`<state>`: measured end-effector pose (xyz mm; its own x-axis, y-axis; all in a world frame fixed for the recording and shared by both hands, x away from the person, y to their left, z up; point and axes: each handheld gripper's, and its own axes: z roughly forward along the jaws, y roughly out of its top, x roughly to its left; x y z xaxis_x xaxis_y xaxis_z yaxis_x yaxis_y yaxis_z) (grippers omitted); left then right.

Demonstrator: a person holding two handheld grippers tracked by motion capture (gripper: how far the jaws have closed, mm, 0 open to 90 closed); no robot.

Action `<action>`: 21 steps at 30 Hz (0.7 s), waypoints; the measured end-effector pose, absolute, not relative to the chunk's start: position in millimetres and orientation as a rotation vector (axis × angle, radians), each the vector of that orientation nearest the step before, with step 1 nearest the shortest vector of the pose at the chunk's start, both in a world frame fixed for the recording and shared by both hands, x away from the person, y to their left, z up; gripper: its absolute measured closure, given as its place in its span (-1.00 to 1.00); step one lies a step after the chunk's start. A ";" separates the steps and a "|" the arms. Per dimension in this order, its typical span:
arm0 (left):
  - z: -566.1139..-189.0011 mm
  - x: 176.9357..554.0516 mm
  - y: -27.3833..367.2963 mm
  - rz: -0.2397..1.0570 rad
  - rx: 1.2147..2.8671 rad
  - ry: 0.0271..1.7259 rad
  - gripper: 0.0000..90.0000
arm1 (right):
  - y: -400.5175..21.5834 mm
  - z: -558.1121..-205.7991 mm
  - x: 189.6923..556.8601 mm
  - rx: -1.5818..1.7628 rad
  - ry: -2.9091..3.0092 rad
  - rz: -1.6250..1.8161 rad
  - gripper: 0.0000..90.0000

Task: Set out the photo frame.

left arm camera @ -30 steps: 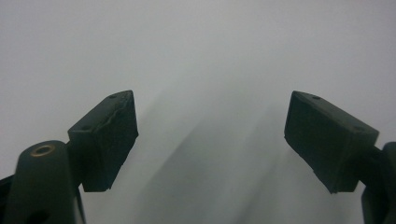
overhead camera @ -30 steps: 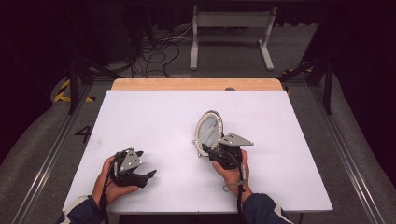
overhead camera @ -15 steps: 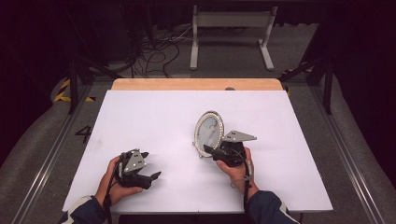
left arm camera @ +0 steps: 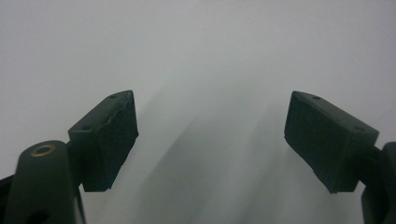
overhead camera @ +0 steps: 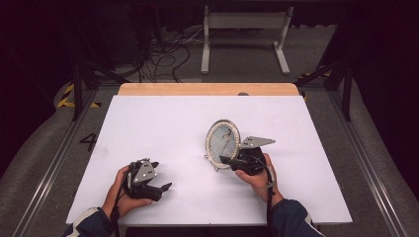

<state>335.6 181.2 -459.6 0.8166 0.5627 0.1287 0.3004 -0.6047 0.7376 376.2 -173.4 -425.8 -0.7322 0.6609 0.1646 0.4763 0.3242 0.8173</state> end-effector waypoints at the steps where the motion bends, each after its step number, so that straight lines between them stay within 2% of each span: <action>1: -459.3 335.6 181.3 0.458 2.254 0.626 -0.60 | -173.4 -425.8 376.1 1.041 2.387 1.368 0.65; 3: -459.2 335.4 181.2 0.460 2.255 0.625 -0.60 | -172.6 -426.3 375.5 1.037 2.380 1.368 0.62; 6: -459.3 335.3 181.4 0.460 2.255 0.626 -0.60 | -167.9 -429.3 373.4 1.034 2.367 1.342 0.39; 16: -459.6 335.7 181.8 0.476 2.246 0.648 -0.63 | -152.9 -460.3 368.6 1.113 2.329 1.312 0.27; 21: -460.3 336.0 181.8 0.468 2.251 0.654 -0.63 | -151.7 -459.5 367.0 1.126 2.256 1.329 0.51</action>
<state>336.0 181.8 -460.3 0.8040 0.5797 0.1324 0.3124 -0.6012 0.7355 367.0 -151.7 -459.5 -0.6522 0.7461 0.1336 0.4786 0.2687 0.8359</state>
